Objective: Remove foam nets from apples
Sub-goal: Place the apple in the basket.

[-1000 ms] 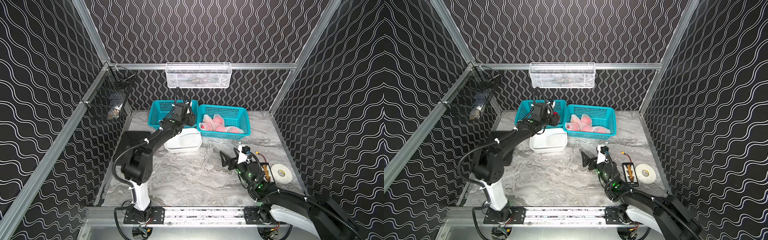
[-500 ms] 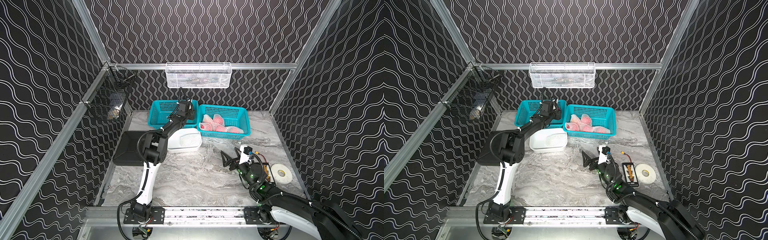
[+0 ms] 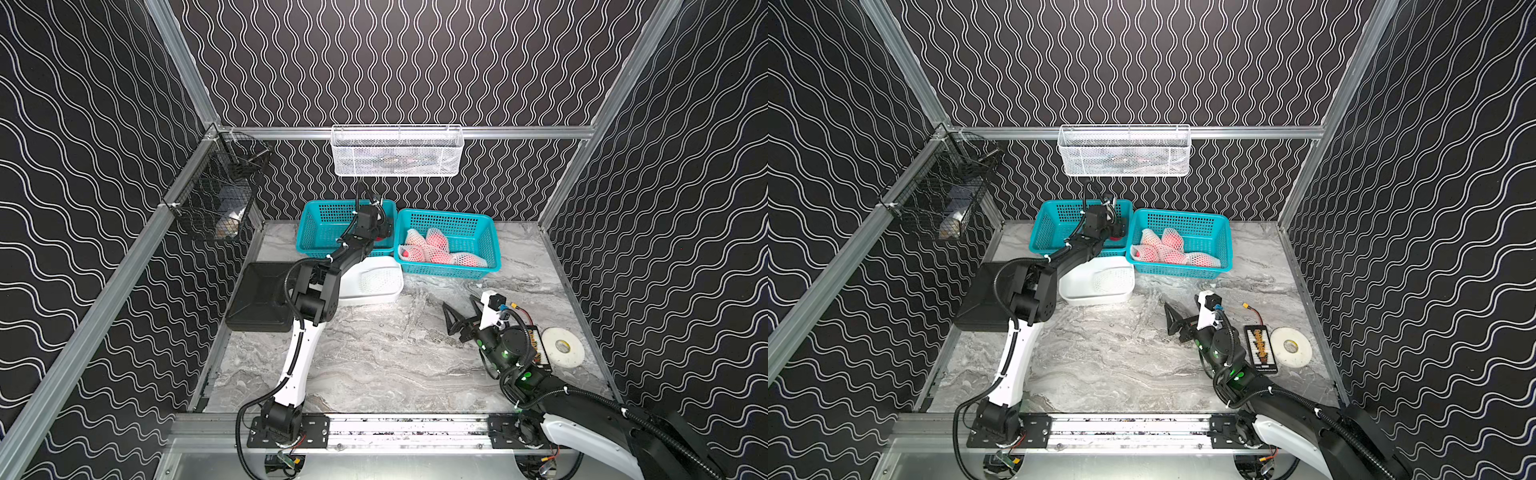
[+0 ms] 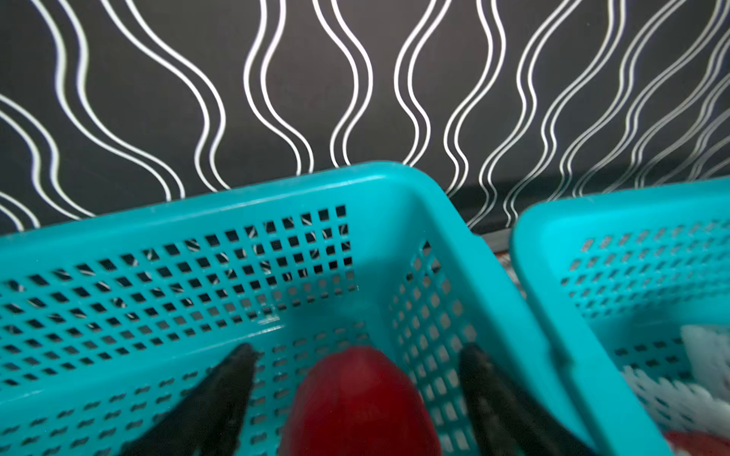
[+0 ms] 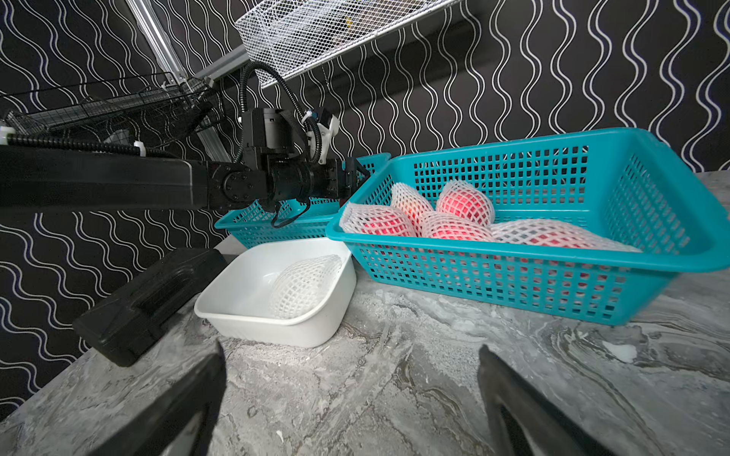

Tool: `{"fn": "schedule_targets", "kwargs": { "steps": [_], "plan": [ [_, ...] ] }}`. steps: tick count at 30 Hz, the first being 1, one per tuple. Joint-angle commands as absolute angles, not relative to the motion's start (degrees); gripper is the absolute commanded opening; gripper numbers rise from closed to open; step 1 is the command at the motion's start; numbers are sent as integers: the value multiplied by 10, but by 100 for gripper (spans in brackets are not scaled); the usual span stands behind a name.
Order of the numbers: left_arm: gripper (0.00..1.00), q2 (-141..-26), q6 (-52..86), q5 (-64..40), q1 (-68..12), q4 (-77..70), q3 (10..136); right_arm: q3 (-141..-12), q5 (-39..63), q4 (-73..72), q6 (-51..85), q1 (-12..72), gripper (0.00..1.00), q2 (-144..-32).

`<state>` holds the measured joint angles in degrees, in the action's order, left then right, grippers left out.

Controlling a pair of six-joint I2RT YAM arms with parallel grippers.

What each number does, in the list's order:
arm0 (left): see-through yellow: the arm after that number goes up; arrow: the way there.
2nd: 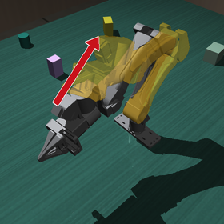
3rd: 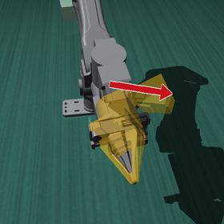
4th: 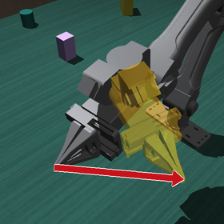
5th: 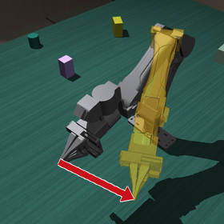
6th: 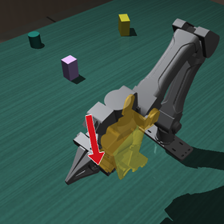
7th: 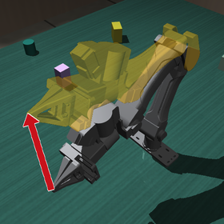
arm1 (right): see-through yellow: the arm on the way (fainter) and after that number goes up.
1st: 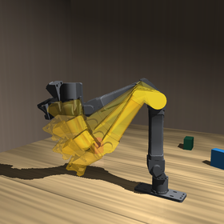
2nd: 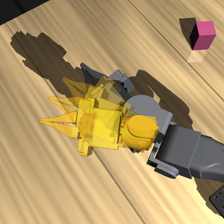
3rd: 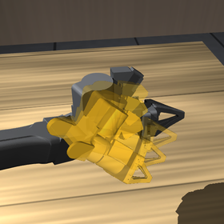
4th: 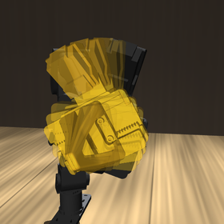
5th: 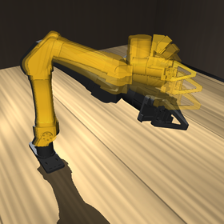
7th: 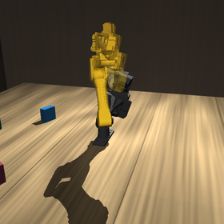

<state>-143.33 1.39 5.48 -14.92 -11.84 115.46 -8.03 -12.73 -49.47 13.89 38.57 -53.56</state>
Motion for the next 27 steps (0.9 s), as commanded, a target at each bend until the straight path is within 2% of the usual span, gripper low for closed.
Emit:
{"fn": "schedule_targets", "kwargs": {
  "steps": [1, 8, 17, 19, 23, 27],
  "plan": [
    [100, -1383, 2, 38, -149, -187, 1108, -82, -130, -508, 138, 387, 100, -537],
    [100, -1235, -1, 36, -149, -241, 956, -86, -118, -502, 137, 387, 100, -537],
    [100, -917, 96, 12, -162, -265, 640, -115, -161, -461, 148, 383, 100, -565],
    [100, -848, 110, 20, -184, -235, 583, -139, -183, -440, 173, 371, 100, -592],
    [100, -721, 134, 117, -275, -180, 465, -250, -101, -290, 236, 311, 100, -630],
    [100, -645, 170, 126, -351, -169, 376, -336, -75, -235, 233, 289, 100, -664]
  ]
}}
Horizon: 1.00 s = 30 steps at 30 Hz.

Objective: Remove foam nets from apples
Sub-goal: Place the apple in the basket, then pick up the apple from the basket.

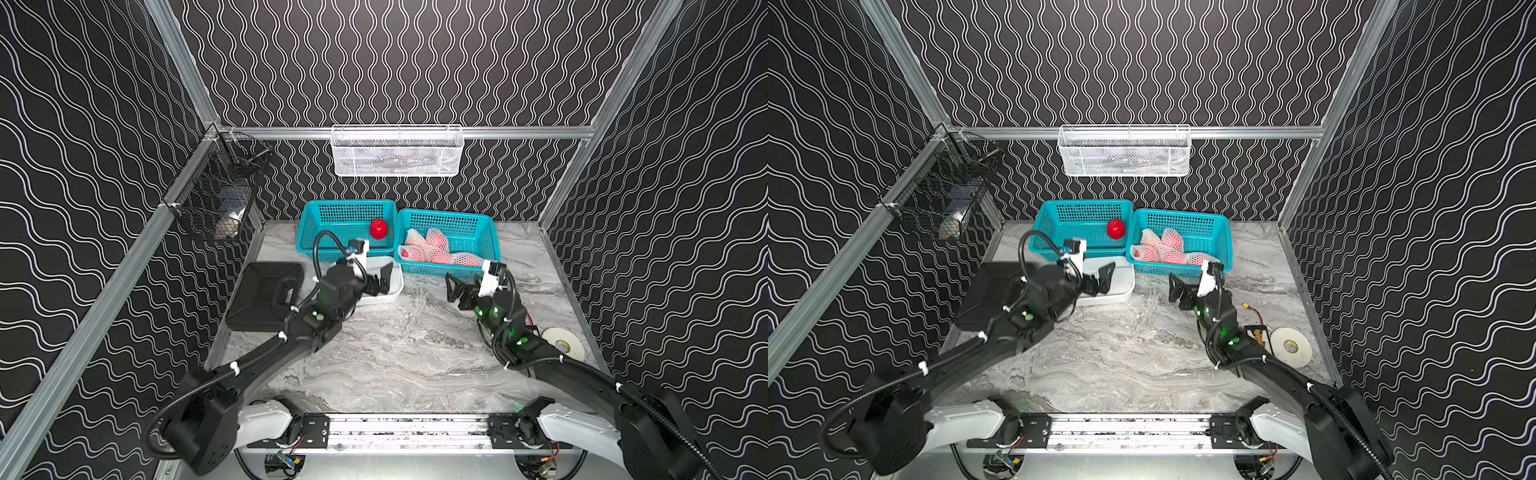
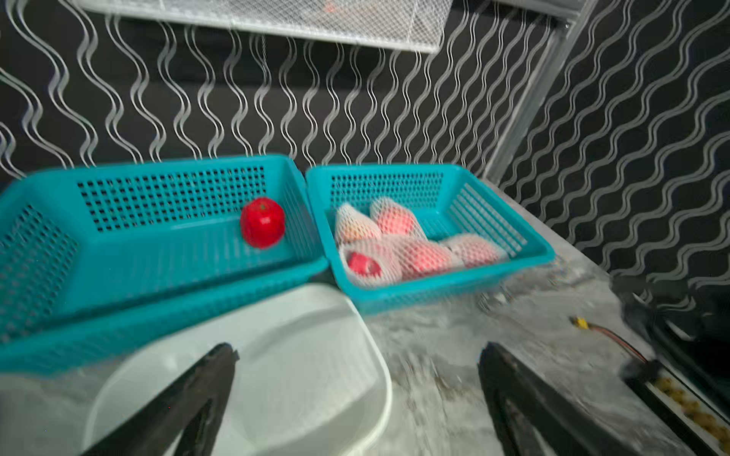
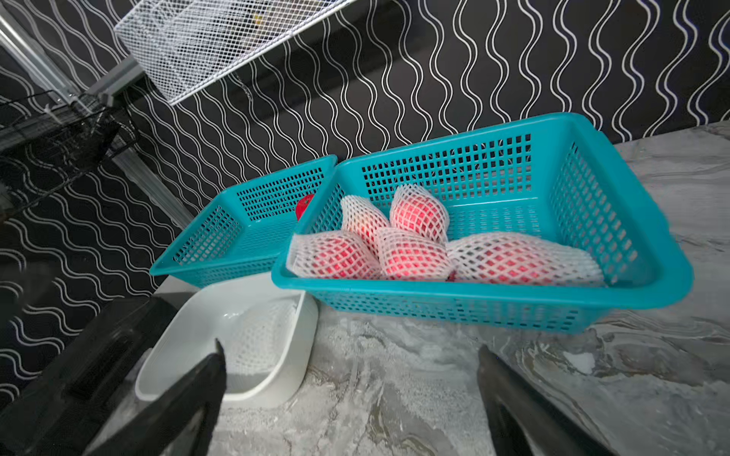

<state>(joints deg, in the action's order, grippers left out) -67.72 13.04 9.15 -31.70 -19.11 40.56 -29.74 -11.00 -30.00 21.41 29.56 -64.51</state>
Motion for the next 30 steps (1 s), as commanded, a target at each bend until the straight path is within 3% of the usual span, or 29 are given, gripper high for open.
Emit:
{"fn": "schedule_targets", "kwargs": {
  "steps": [1, 6, 12, 30],
  "plan": [
    [100, -633, 166, 137, -371, -149, 369, -362, -74, -220, 232, 282, 100, -681],
    [100, -564, 163, 160, -450, -70, 329, -546, -17, -71, 250, 215, 100, -827],
    [100, -540, 139, 144, -507, -48, 306, -666, 34, -16, 253, 156, 100, -940],
    [100, -638, 95, 167, -517, -116, 332, -906, 124, 152, 133, 94, 99, -1155]
  ]
}}
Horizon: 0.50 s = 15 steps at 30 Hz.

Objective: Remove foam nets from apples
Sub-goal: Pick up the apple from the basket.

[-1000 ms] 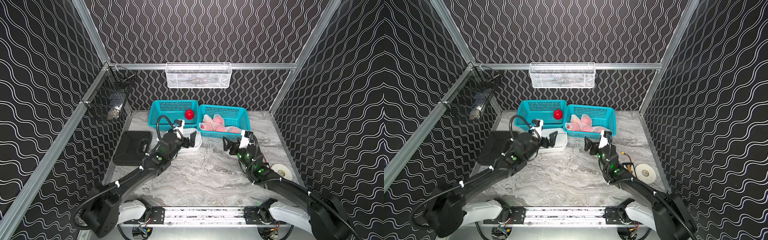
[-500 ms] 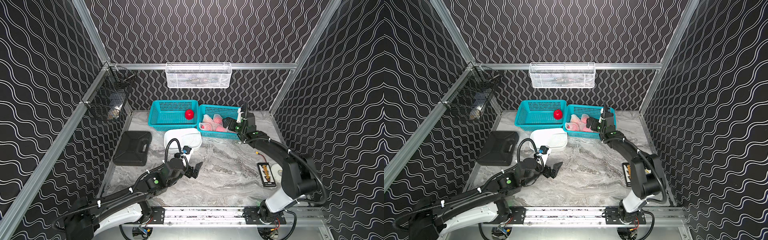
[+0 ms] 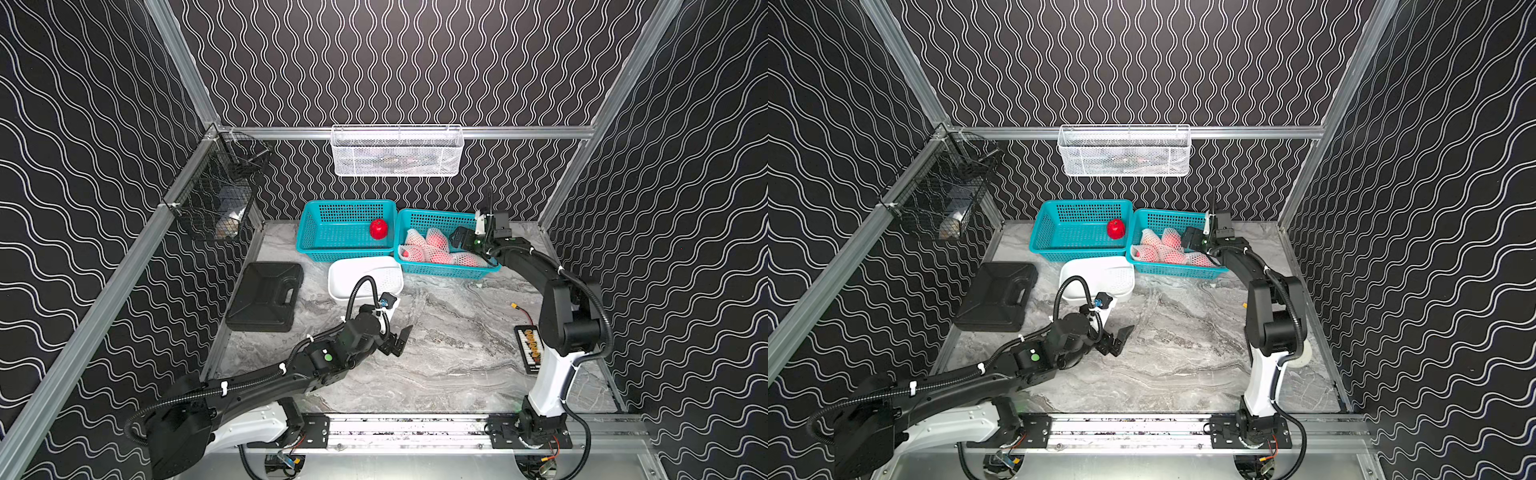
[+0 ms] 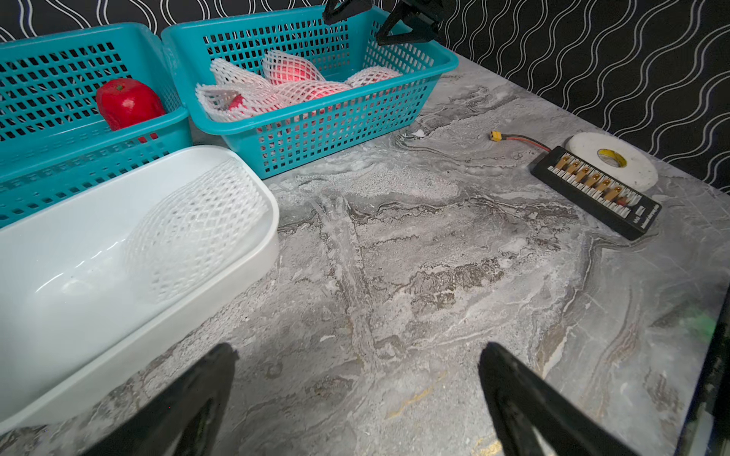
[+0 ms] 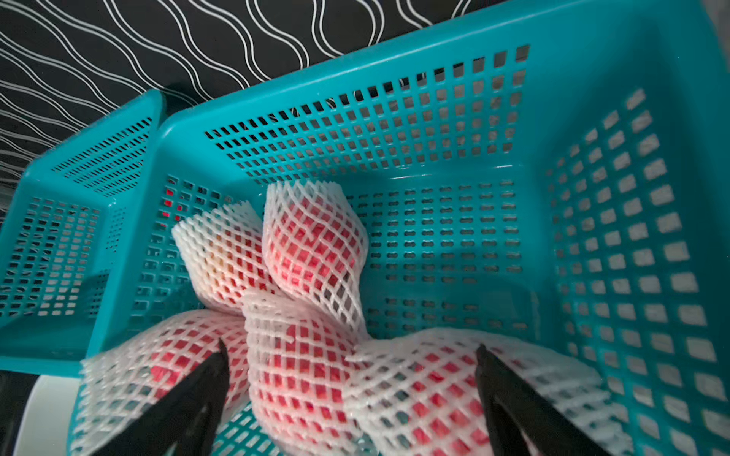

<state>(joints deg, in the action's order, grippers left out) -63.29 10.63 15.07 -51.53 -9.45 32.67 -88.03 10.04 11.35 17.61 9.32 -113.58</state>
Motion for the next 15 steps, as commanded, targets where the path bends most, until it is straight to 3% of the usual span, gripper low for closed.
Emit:
{"fn": "schedule_targets", "kwargs": {
  "steps": [1, 10, 15],
  "plan": [
    [100, -643, 95, 168, -516, -116, 332, -936, 128, 176, 116, 94, 99, -1182],
    [100, -662, 91, 157, -516, -87, 351, -1087, 11, 325, -3, 80, 100, -1242],
    [100, -667, 97, 151, -516, -96, 340, -1179, 86, 458, -43, 60, 100, -1273]
  ]
}}
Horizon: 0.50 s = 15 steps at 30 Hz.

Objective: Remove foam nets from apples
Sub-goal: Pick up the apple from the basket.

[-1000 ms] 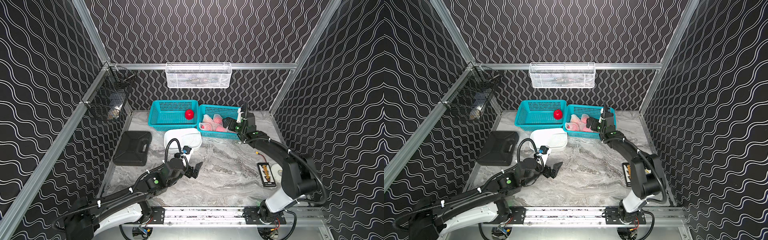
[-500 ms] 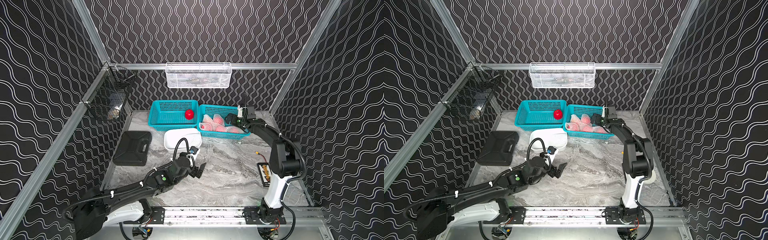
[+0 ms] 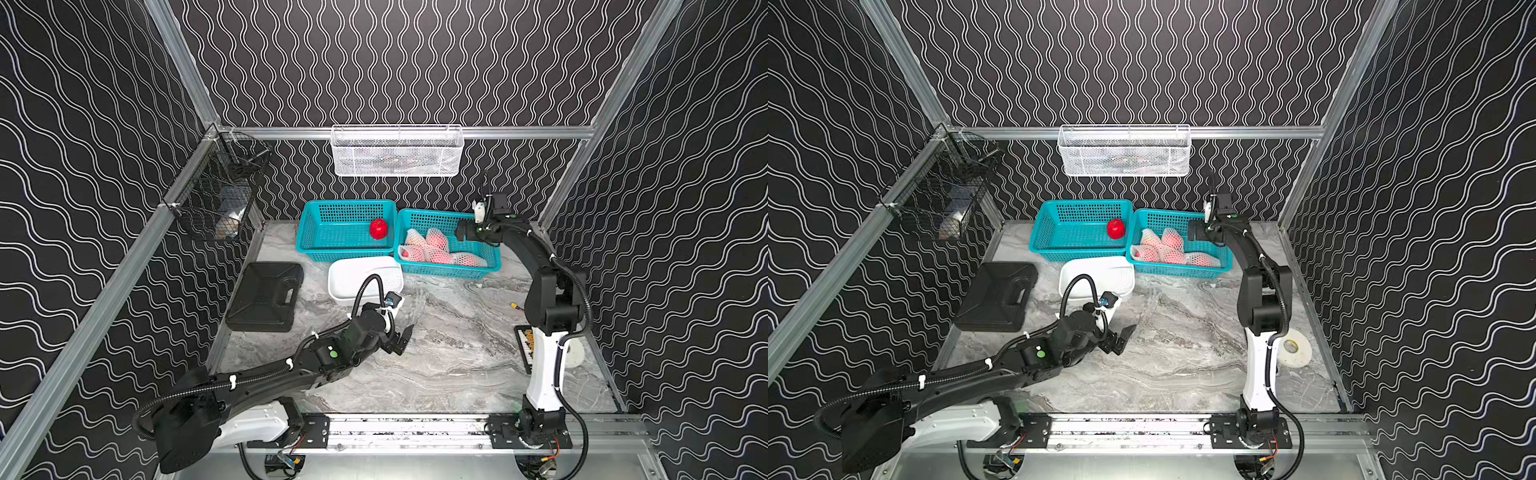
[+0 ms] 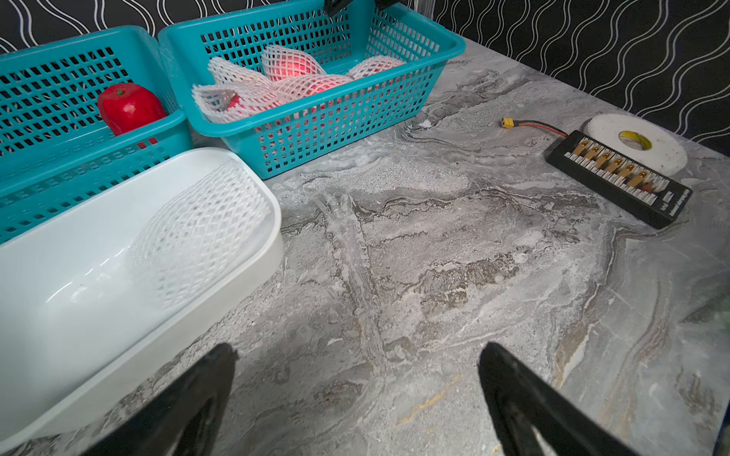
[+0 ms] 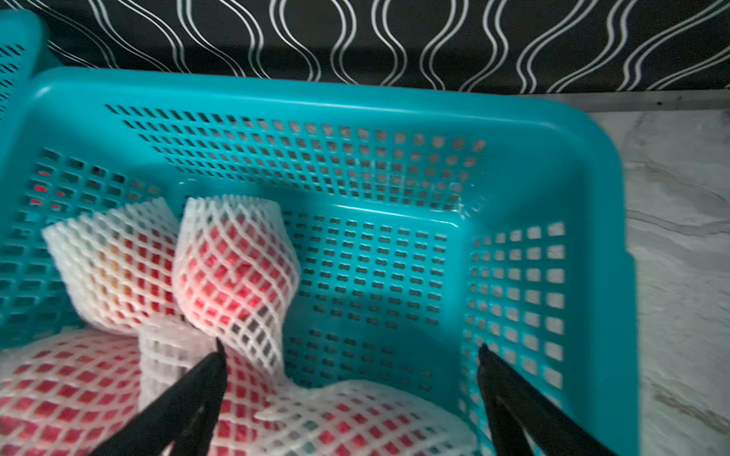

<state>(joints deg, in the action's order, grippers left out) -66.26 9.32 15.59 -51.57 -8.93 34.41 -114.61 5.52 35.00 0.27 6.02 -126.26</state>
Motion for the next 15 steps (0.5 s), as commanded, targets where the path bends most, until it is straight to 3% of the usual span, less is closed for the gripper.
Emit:
{"fn": "schedule_targets", "kwargs": {
  "steps": [1, 15],
  "plan": [
    [100, -669, 97, 150, -516, -99, 339, -1194, 95, 483, -49, 59, 100, -1278],
    [100, -701, 93, 137, -516, -115, 347, -1205, 62, 558, -48, 63, 100, -1290]
  ]
}}
